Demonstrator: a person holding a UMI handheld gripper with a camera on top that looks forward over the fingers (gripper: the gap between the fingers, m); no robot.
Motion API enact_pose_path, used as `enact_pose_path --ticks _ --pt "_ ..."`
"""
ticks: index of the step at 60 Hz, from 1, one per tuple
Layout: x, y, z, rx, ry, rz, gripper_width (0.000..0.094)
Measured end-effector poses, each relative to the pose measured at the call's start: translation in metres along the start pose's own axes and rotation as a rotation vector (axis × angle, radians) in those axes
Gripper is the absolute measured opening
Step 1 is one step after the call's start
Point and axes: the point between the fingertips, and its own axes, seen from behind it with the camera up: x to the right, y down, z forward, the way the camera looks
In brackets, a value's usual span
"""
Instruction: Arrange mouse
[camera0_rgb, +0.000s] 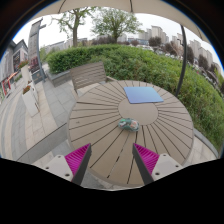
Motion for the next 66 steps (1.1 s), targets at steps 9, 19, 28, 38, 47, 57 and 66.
enact_pose_path --ticks 9,19,28,38,47,57,66 --pt "0.045 0.006 0.010 0.001 0.040 0.017 0.0849" --pt "0.077 0.003 0.025 0.040 0.053 0.042 0.0851" --pt "0.095 -0.002 0.064 0.083 0.043 0.025 0.0849" --pt "0.104 -0.004 0.116 0.109 0.031 -0.015 0.0850" --pt "0.098 -0.012 0.155 0.145 -0.013 -0.052 0.0849" --pt "0.100 -0.018 0.194 0.143 -0.018 -0.065 0.0850" --pt "0.107 -0.036 0.213 0.146 -0.008 -0.045 0.0856"
